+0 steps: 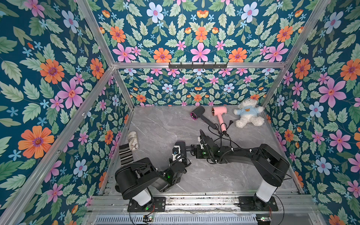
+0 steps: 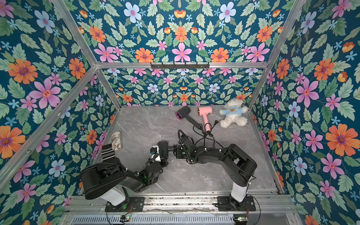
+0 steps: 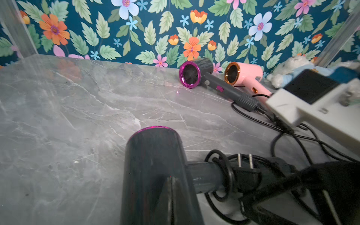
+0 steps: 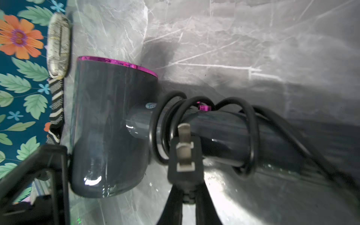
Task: Wrap the cord around the hair dryer
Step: Adjust the hair dryer at the center of the board.
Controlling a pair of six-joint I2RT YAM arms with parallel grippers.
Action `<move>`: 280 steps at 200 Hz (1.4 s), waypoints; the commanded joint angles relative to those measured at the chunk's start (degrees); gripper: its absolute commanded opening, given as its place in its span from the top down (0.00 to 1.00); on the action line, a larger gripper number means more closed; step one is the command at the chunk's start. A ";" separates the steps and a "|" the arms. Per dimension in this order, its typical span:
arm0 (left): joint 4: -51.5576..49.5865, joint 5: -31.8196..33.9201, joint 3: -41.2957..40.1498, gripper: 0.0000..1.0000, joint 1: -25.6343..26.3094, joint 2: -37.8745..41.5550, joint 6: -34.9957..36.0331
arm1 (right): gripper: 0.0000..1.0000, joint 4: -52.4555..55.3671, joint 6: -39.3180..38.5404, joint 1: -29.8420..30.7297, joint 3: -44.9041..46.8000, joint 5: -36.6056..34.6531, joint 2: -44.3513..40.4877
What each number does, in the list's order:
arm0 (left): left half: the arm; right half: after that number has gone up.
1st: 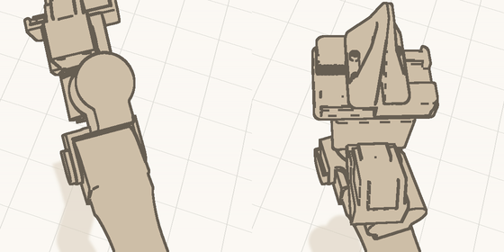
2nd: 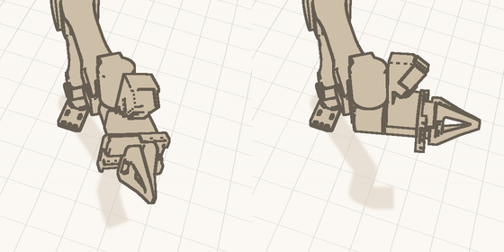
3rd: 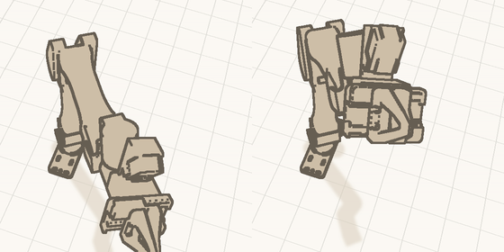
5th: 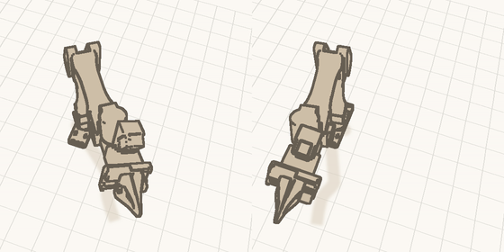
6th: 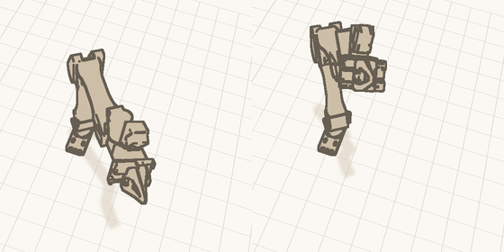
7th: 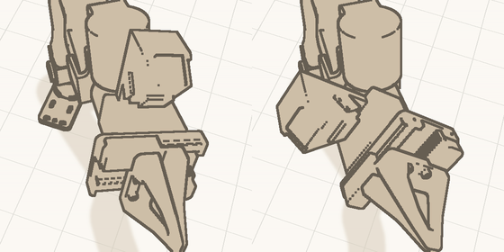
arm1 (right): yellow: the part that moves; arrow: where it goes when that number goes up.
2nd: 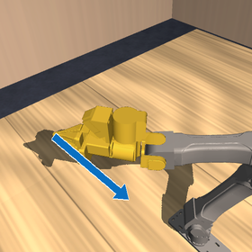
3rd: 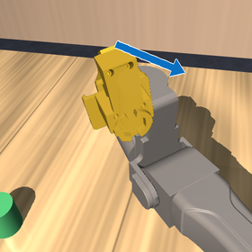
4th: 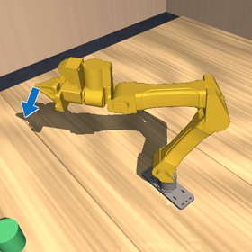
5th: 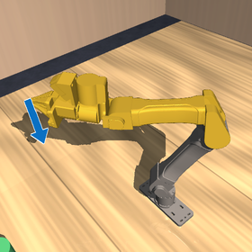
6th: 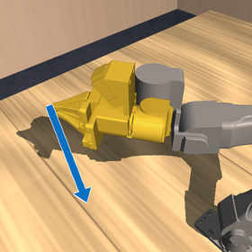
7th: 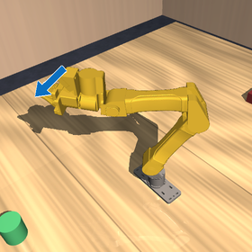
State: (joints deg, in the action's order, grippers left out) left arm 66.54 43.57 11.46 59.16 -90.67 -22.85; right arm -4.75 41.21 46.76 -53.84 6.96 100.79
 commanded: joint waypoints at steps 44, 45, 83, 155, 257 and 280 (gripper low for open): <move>-22.00 -2.67 2.85 0.40 -0.01 2.47 -3.06 | 1.00 24.07 0.72 -0.27 -10.05 -1.15 -1.39; -22.08 -2.55 2.81 0.39 -0.01 2.49 -3.07 | 1.00 24.17 0.63 -0.27 -10.23 -1.20 -1.39; -25.70 -2.81 4.54 0.23 -0.94 3.50 -3.04 | 1.00 26.76 0.45 -1.97 -13.56 -0.68 0.13; -28.09 -6.55 7.60 0.19 -4.46 -0.60 0.41 | 1.00 29.36 1.00 -3.82 -18.96 3.03 6.95; -41.64 -10.04 16.07 0.16 -15.98 -2.73 -3.11 | 0.99 30.99 0.30 -7.02 -28.67 6.25 16.53; -45.07 -12.60 19.64 0.15 -19.55 -2.83 -1.29 | 0.83 31.70 0.01 -7.08 -31.26 6.89 18.02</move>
State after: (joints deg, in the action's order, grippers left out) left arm 29.58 32.25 28.38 42.22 -93.49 -23.90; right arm 20.32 41.32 39.72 -83.77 14.98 117.12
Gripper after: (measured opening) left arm 0.850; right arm 0.125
